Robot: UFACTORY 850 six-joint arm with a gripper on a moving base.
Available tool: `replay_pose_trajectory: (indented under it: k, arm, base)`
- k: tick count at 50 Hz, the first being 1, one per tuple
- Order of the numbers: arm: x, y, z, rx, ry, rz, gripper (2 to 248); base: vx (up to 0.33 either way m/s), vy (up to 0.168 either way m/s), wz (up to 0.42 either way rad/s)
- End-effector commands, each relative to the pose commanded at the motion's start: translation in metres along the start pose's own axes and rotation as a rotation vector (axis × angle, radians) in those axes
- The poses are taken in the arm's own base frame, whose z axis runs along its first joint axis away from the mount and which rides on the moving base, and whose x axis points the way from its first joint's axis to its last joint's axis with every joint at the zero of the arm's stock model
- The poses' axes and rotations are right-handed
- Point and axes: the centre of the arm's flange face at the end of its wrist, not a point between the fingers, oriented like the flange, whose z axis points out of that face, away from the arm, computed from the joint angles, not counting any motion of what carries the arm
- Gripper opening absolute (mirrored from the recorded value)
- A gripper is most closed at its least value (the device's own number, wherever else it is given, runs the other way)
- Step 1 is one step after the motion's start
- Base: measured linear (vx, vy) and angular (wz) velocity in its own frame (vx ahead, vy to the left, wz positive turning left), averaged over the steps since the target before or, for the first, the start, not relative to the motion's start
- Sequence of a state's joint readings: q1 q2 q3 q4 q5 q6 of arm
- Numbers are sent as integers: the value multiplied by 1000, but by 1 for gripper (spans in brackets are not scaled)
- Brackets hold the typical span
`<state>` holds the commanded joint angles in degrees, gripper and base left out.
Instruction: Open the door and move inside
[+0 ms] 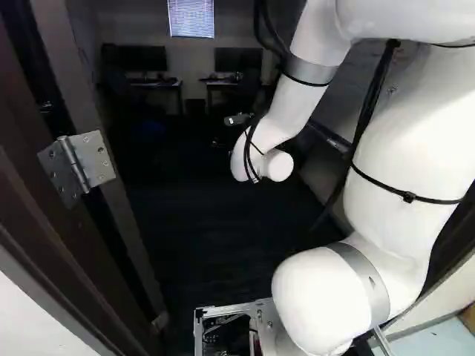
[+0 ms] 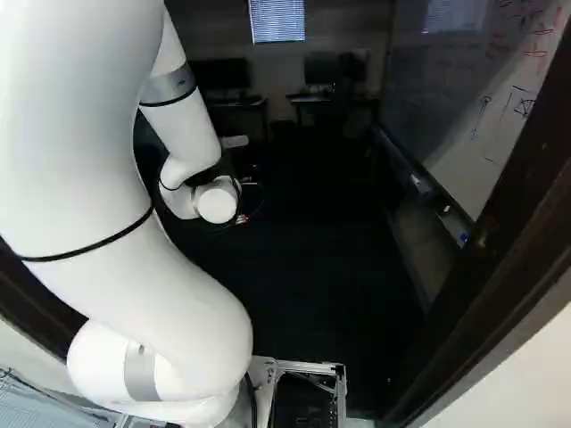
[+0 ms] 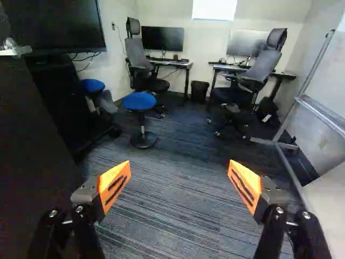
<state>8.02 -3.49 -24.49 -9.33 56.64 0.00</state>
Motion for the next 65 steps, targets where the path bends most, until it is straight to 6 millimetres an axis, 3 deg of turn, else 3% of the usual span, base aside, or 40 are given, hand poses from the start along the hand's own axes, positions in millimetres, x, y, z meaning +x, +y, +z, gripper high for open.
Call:
replay_pose_trajectory:
  k: [30, 65]
  arm:
    - [0, 0, 0, 0, 0, 0, 247]
    - [0, 0, 0, 0, 0, 0, 247]
  base:
    - [128, 22, 70]
    - [167, -22, 0]
